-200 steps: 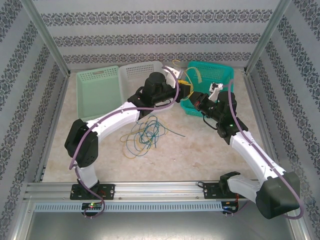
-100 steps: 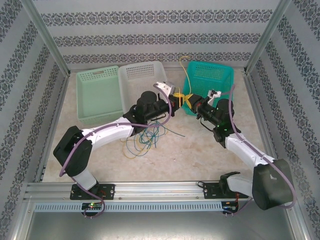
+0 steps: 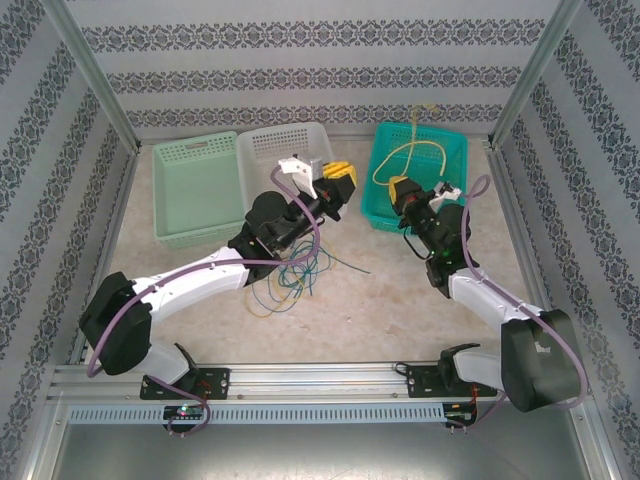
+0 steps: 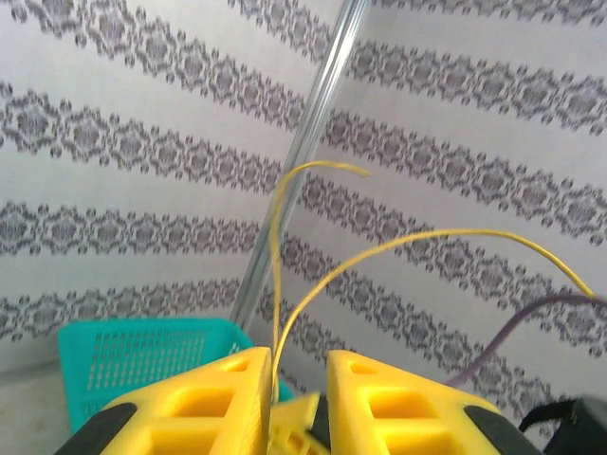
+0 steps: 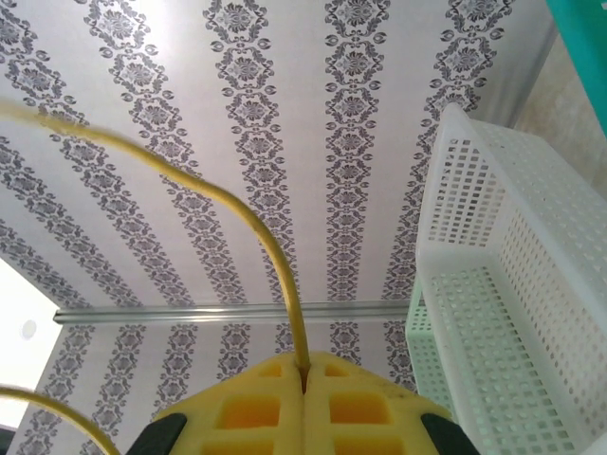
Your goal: Untangle the cables
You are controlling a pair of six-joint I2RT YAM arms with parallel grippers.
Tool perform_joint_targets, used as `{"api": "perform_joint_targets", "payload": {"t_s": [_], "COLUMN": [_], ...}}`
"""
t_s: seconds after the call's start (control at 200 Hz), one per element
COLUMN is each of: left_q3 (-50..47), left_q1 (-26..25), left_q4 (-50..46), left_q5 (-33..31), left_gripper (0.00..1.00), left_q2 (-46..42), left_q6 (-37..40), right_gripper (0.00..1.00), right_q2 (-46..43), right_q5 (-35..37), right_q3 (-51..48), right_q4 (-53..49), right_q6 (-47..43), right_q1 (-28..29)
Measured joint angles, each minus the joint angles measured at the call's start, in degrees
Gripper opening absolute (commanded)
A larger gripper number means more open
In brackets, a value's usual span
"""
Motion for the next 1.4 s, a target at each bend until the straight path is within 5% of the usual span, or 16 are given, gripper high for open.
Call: {"api": "perform_joint_targets", "payload": {"t_s": [0.05, 0.145, 0.545, 0.819, 0.929, 1.089, 1.404], "left_q3": [0.1, 0.0, 8.2, 8.9, 14.4, 18.8, 19.9], "left_q1": [0.0, -0.2, 3.3, 29.1, 34.8, 32.2, 22.6], "left_q4": [0.6, 0.3, -34.4, -38.8, -38.9, -35.1, -40.2], "left_q5": [-0.1, -0.5, -1.5, 17.3, 31.0, 46.5, 56.4], "left_gripper": [0.31, 0.65, 0.99, 0.99, 0.79, 0.82, 0.82], "left_q2": [0.0, 0.0, -9.5, -11.4, -4.1, 7.6, 10.6], "left_q6": [0.2, 1.7, 11.1, -8.6, -17.0, -23.3, -19.3], "right_gripper": [0.00, 0.00, 0.00, 0.00, 0.00, 0.00, 0.00], "right_q2": [0.1, -0.8, -14.8, -13.2, -13.1, -12.7, -10.3], "right_q5": [0.3, 0.4, 7.1, 11.8, 11.8, 11.6, 11.4], "right_q3": [0.0, 0.3, 15.8, 22.3, 23.0, 24.5, 27.7], "right_q4": [-0.1, -3.5, -38.9, -53.4, -56.5, -58.9, -59.3], "right_q6": [0.0, -3.5, -38.1, -65.4, -74.0, -81.6, -87.2], "right_q1": [0.5, 0.7, 2.4, 7.4, 7.4, 8.2, 8.9]}}
